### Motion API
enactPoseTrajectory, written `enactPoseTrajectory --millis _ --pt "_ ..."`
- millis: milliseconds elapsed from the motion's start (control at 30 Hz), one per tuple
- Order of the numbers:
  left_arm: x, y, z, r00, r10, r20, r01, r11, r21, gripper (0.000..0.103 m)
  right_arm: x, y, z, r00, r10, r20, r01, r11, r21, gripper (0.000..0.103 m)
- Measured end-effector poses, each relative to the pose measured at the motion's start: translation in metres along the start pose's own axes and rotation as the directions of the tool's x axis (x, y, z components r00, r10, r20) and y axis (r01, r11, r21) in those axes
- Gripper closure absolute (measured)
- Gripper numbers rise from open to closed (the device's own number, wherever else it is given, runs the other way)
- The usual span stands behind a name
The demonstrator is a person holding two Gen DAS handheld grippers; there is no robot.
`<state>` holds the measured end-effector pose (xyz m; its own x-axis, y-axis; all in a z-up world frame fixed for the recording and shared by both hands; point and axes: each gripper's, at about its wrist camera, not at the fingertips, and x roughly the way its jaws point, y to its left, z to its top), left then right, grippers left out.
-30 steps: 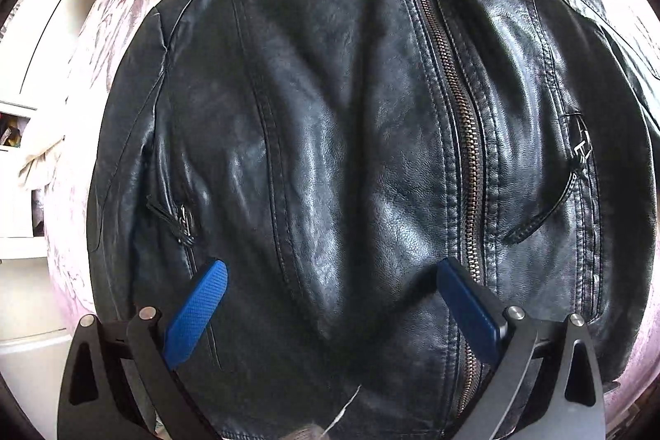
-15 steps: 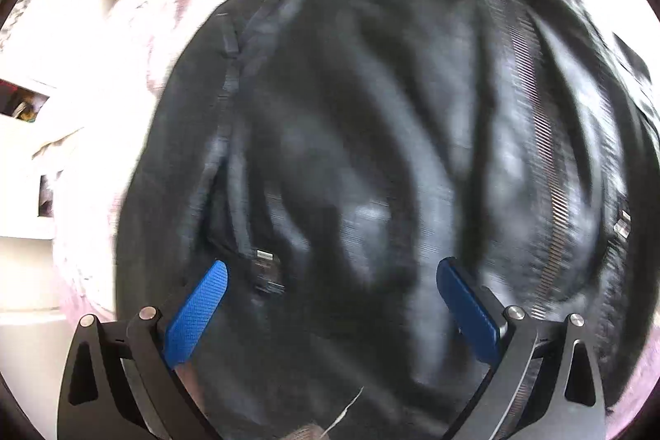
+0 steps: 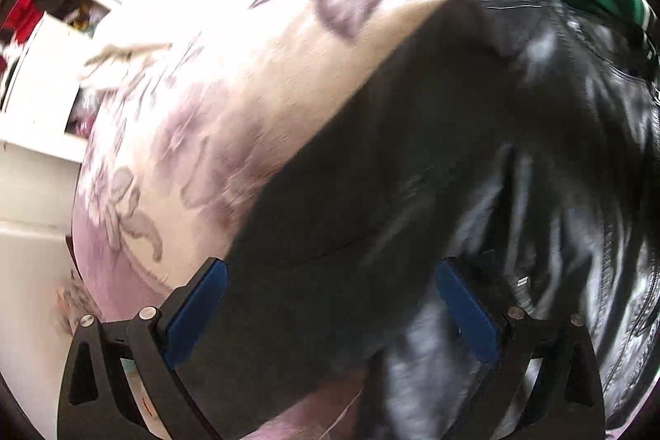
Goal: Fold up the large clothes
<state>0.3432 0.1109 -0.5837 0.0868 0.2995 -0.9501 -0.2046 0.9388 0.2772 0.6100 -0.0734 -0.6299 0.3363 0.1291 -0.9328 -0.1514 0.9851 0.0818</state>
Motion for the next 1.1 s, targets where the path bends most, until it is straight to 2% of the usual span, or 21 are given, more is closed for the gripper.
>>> enactPoseTrajectory --millis 67,100,133,167,200,267,333,400,433,533,567,633,667,700,733,767,833,933,967,1033,1100 --pt "0.009 0.019 -0.004 1.000 -0.003 -0.018 0.003 1.000 -0.006 0.000 0.047 0.051 -0.021 0.985 0.013 -0.173 -0.032 0.994 -0.107 0.098" --pt "0.012 0.029 -0.007 1.000 -0.006 -0.024 0.005 1.000 -0.007 0.000 0.066 0.068 -0.031 0.963 0.060 -0.263 -0.091 0.991 -0.103 0.086" --pt "0.013 0.034 -0.011 1.000 -0.006 -0.026 0.006 1.000 -0.006 0.000 0.070 0.076 -0.046 0.952 0.087 -0.295 -0.119 0.989 -0.092 0.073" --pt "0.015 0.041 -0.015 1.000 -0.008 -0.026 0.008 1.000 -0.004 0.000 0.067 0.082 -0.052 0.943 0.136 -0.303 -0.163 0.985 -0.064 0.039" --pt "0.012 0.042 -0.025 1.000 -0.010 -0.023 0.009 1.000 -0.005 0.000 0.059 0.081 -0.057 0.940 0.163 -0.299 -0.182 0.983 -0.035 0.021" --pt "0.012 0.055 -0.033 1.000 -0.022 -0.016 0.022 1.000 -0.011 0.000 0.024 0.063 -0.072 0.940 0.231 -0.252 -0.222 0.973 0.068 0.021" --pt "0.007 0.058 -0.040 0.999 -0.048 -0.010 0.048 0.999 -0.018 0.000 -0.014 0.019 -0.092 0.951 0.227 -0.209 -0.185 0.962 0.201 0.021" --pt "0.000 0.057 -0.037 0.998 -0.063 0.005 0.063 0.998 -0.024 0.000 -0.038 -0.018 -0.116 0.965 0.153 -0.214 -0.084 0.950 0.300 0.021" --pt "-0.007 0.049 -0.036 0.998 -0.066 0.010 0.067 0.997 -0.025 0.000 -0.048 -0.039 -0.134 0.966 0.079 -0.245 0.011 0.938 0.346 0.021" --pt "-0.015 0.034 -0.025 0.995 -0.101 0.019 0.102 0.994 -0.044 0.000 -0.046 -0.103 -0.187 0.934 -0.006 -0.357 0.172 0.883 0.436 0.021" --pt "-0.018 0.026 -0.020 0.993 -0.118 0.023 0.119 0.992 -0.049 0.000 -0.041 -0.117 -0.199 0.930 0.014 -0.366 0.168 0.871 0.461 0.023" --pt "-0.025 0.007 -0.011 0.990 -0.136 0.039 0.138 0.989 -0.049 0.000 -0.034 -0.133 -0.209 0.933 0.016 -0.360 0.165 0.869 0.466 0.050" --pt "-0.026 -0.004 -0.006 0.989 -0.145 0.043 0.146 0.988 -0.040 0.000 -0.031 -0.138 -0.209 0.934 -0.014 -0.356 0.176 0.887 0.428 0.071" --pt "-0.026 -0.013 -0.002 0.988 -0.147 0.047 0.148 0.988 -0.033 0.000 -0.033 -0.144 -0.208 0.942 -0.044 -0.332 0.187 0.892 0.412 0.083" --pt "-0.026 -0.026 0.002 0.988 -0.142 0.055 0.143 0.989 -0.026 0.000 -0.034 -0.150 -0.208 0.946 -0.045 -0.321 0.188 0.883 0.429 0.090" --pt "-0.028 -0.036 0.005 0.989 -0.136 0.057 0.138 0.990 -0.020 0.000 -0.035 -0.162 -0.212 0.947 -0.034 -0.319 0.190 0.860 0.474 0.103" --pt "-0.028 -0.058 0.011 0.991 -0.125 0.053 0.126 0.992 -0.006 0.000 -0.033 -0.174 -0.221 0.951 0.027 -0.307 0.149 0.832 0.535 0.103" --pt "-0.013 -0.079 0.017 0.995 -0.091 0.027 0.091 0.996 0.005 0.000 -0.042 -0.186 -0.220 0.940 0.104 -0.325 0.103 0.821 0.562 0.103" --pt "-0.009 -0.081 0.018 0.996 -0.088 0.016 0.088 0.996 0.001 0.000 -0.051 -0.189 -0.219 0.937 0.137 -0.322 0.079 0.812 0.578 0.097" --pt "0.002 -0.082 0.024 0.998 -0.061 0.004 0.061 0.998 -0.020 0.000 -0.075 -0.198 -0.220 0.941 0.200 -0.273 0.014 0.782 0.623 0.097" --pt "0.014 -0.078 0.031 0.999 -0.031 -0.018 0.030 0.999 -0.039 0.000 -0.102 -0.199 -0.223 0.951 0.254 -0.178 -0.074 0.742 0.667 0.097"
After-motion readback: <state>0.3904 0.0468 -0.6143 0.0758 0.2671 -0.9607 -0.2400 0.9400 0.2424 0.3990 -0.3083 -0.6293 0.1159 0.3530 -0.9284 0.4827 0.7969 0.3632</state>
